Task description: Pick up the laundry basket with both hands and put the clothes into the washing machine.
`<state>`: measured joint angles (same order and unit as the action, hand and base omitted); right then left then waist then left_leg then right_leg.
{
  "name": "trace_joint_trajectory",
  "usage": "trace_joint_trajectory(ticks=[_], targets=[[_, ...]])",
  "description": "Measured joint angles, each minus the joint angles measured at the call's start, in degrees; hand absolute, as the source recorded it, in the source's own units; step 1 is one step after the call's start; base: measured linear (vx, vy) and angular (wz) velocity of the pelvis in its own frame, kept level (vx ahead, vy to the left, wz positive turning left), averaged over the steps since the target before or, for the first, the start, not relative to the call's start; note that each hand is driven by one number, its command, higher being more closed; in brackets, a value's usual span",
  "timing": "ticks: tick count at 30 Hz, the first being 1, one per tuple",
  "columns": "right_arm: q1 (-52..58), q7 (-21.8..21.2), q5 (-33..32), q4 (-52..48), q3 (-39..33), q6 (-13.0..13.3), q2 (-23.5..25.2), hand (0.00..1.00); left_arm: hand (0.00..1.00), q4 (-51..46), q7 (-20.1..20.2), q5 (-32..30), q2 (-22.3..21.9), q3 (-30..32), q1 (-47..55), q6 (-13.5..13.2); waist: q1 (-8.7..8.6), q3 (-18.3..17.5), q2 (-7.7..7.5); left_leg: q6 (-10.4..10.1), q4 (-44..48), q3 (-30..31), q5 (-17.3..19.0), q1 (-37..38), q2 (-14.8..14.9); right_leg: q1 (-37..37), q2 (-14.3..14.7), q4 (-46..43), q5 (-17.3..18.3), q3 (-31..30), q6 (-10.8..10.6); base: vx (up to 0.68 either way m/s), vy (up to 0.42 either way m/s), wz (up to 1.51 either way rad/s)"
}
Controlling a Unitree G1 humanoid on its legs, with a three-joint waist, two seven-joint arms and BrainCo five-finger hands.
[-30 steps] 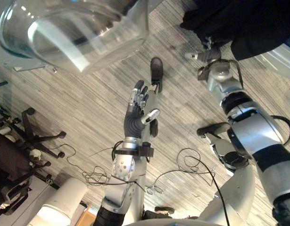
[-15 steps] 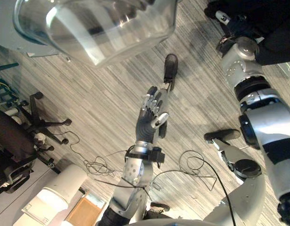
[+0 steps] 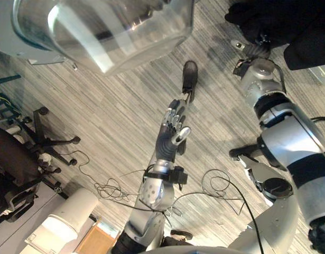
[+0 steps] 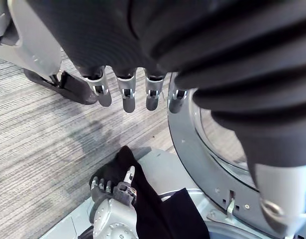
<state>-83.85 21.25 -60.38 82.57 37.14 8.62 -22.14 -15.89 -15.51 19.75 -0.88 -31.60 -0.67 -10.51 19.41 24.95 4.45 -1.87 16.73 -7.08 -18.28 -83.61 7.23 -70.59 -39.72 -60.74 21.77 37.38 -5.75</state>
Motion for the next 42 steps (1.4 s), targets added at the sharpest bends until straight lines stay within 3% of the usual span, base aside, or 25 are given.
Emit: trace_joint_trajectory(ticks=[9, 14, 18, 19, 25, 34, 38, 42], targets=[[-0.14, 2.58, -4.37, -0.09, -2.62, 2.33, -0.25, 0.0, 0.0, 0.5, -0.78, 2.48, 0.02, -0.32, -0.17, -0.04, -1.38, 0.0, -0.01, -0.05, -0.09, -0.01, 0.04, 0.01, -0.07, -0.05, -0.09, -0.01, -0.01, -0.01, -0.01, -0.06, 0.02, 0.0], [-0.89, 4.78, -4.74, -2.03, -10.67, 4.17, -2.98, 0.0, 0.0, 0.82, -1.12, 3.34, 0.02, -0.25, -0.37, -0.12, -1.34, 0.0, -0.01, 0.37, -1.0, -0.53, -0.33, -0.05, -0.32, -1.03, -0.35, -0.01, -0.01, -0.5, -0.02, -0.06, 0.015, 0.03], [-1.03, 7.14, -3.83, -4.49, -19.19, 3.99, -3.86, 0.0, 0.0, 0.67, -1.14, 4.41, -0.01, 0.01, -0.38, -1.23, -1.57, 0.0, -0.01, 0.72, -1.0, -0.63, -0.78, -0.43, -0.28, -1.6, -0.3, 0.08, -0.02, -0.72, -0.03, -0.06, 0.006, 0.0], [-1.03, 7.74, -3.0, -5.64, -22.04, 3.9, -3.85, 1.0, 0.0, 0.64, -1.15, 4.44, -0.03, 0.22, -0.38, -1.35, -1.69, 0.0, 0.0, 0.73, -0.9, -0.62, -1.01, -0.92, -0.23, -1.98, -0.24, 0.12, -0.03, -0.71, -0.02, -0.05, 0.006, -0.03], [-1.03, 9.11, -0.19, -10.14, -31.71, 3.9, -2.82, 1.0, 0.0, 0.41, -1.33, 4.94, -0.21, 1.26, -0.47, -2.33, -2.8, 0.0, 0.0, 0.94, 0.0, -0.54, -1.17, -2.74, -0.1, -3.29, -0.27, -0.08, -0.32, -0.84, 0.01, -0.08, 0.017, -0.02], [-1.01, 13.52, 2.42, -16.82, -42.14, 4.95, -0.41, 1.0, 0.0, -1.09, -1.49, 6.8, -0.48, 3.24, -0.42, -4.07, -2.59, 0.01, 0.02, 0.62, 0.23, -0.44, -0.63, -3.71, -0.04, -4.47, -0.29, -0.72, -0.8, -1.35, 0.3, -0.06, 0.023, -0.03], [-0.44, 13.83, 3.14, -23.12, -44.46, 8.39, 0.91, 1.0, 0.0, -1.69, -0.82, 7.32, -0.58, 4.29, -0.41, -5.0, -2.6, 0.03, 0.06, 0.5, 1.7, 0.02, -0.76, -5.0, 0.0, -5.11, -0.45, -1.53, -0.9, -1.46, 0.37, -0.05, 0.032, -0.02], [0.25, 13.93, 3.04, -26.0, -47.16, 9.58, 1.17, 1.0, 0.0, -1.68, -0.72, 7.31, -0.58, 4.33, -0.39, -5.17, -1.58, 0.05, 0.1, 0.7, 1.52, 0.16, -0.58, -5.0, 0.0, -5.56, -0.51, -2.04, -0.87, -1.85, 0.4, -0.05, 0.027, -0.02]])
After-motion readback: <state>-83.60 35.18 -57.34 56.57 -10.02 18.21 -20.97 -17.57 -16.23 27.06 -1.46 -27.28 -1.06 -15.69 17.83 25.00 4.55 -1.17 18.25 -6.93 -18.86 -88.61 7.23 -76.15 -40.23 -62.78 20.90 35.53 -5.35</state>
